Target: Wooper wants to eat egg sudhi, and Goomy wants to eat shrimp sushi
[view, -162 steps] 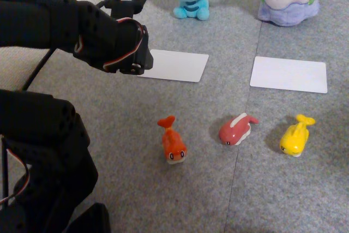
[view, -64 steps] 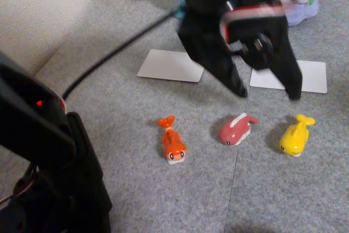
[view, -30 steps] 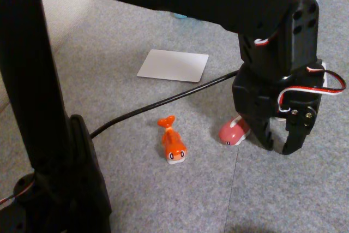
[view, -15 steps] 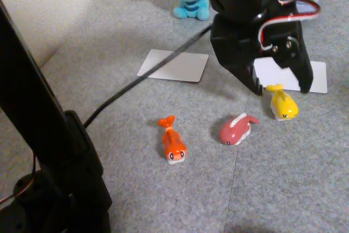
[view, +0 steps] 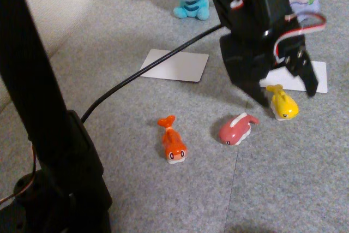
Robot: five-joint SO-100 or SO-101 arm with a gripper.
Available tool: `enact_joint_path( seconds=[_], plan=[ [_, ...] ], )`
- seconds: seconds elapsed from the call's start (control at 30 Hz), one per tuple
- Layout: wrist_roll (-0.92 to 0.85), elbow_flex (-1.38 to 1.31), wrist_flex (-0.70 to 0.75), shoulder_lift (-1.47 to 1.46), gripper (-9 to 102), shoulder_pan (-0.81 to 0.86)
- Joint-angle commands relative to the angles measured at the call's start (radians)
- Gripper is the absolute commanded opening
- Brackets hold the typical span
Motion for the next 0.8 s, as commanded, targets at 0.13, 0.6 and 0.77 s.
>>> enact_joint_path(
  seconds=[0.13,0.6,0.77],
  plan=[
    [0.0,-0.055,-0.023,-0.049,22,-0.011],
    [0.002,-0.244,0.048,-0.233,15,-0.011],
    [0.041,-0.267,0.101,-0.229,6,-0.029]
  ],
)
